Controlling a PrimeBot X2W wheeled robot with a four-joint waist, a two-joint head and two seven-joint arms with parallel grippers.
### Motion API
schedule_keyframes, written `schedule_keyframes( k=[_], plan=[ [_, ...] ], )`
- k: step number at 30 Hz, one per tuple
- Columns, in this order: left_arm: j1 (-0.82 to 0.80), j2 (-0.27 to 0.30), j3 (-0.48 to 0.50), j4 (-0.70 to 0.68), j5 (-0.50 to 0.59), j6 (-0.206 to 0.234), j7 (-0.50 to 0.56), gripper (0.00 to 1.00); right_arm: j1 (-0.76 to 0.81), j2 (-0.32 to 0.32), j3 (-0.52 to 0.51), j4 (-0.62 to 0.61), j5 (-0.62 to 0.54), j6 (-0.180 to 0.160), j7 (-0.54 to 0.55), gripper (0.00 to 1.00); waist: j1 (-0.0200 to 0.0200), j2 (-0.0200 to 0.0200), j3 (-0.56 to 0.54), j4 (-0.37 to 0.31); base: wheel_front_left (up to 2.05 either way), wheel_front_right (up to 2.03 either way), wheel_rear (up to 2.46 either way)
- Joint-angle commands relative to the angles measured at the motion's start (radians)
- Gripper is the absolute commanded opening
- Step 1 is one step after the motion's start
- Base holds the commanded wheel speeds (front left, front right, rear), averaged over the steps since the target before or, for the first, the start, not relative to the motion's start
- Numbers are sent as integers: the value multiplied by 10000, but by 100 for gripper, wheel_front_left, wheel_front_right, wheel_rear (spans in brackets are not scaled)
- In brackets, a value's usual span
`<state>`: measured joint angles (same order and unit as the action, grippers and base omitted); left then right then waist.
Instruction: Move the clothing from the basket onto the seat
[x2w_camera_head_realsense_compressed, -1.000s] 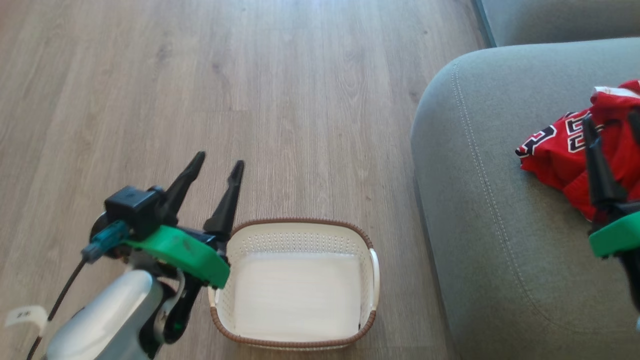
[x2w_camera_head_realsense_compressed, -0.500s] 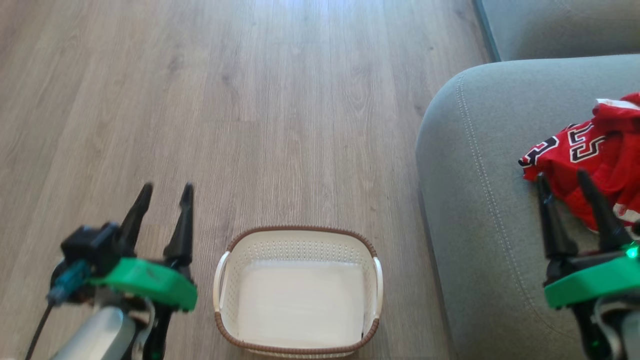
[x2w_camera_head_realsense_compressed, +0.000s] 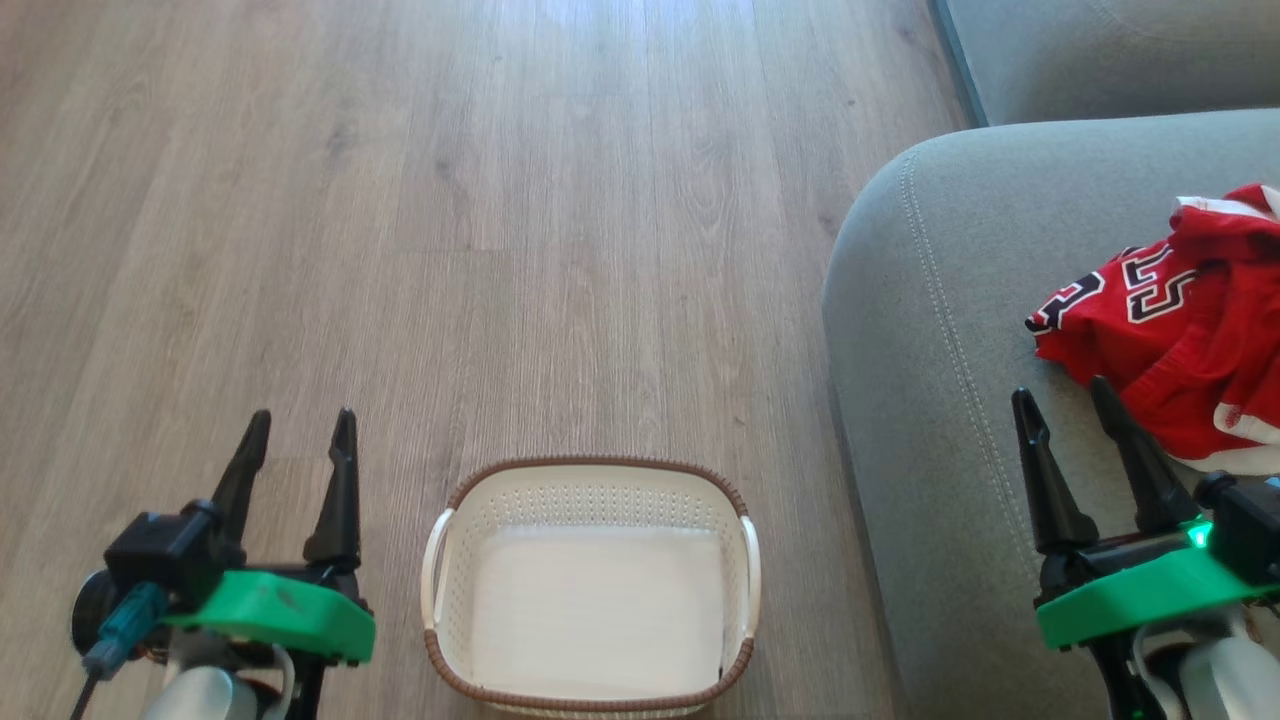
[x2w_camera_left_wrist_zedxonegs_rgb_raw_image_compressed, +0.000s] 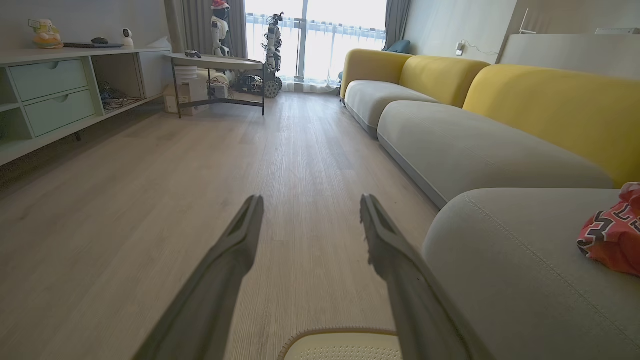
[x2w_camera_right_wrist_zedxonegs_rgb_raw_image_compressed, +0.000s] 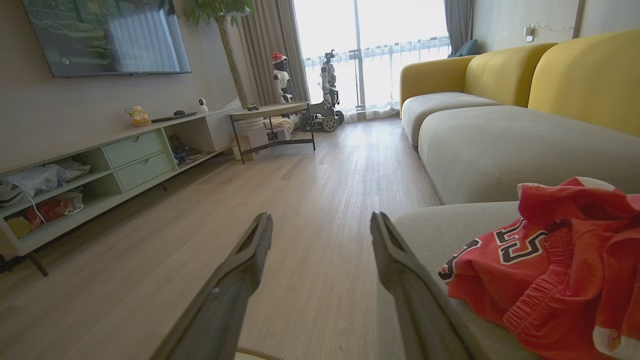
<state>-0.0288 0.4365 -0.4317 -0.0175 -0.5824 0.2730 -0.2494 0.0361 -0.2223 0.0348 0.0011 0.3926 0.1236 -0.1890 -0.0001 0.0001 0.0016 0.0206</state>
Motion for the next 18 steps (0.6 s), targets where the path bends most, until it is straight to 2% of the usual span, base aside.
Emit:
schedule_keyframes(
  k=[1,6,18],
  plan=[
    [-327,75,670,-269,145,-64,-123,100,-180,-120,266,-278,-44,71,-157,100,1,-1,24,1,0,0,0],
    [-46,-241,1013,-243,413,-504,-123,100,-189,-49,425,-132,4,71,-377,100,1,-1,108,-20,0,0,0],
    [220,-782,1704,-10,895,-1070,-124,100,-289,-64,515,42,41,71,-532,100,1,-1,187,-113,0,0,0]
  ],
)
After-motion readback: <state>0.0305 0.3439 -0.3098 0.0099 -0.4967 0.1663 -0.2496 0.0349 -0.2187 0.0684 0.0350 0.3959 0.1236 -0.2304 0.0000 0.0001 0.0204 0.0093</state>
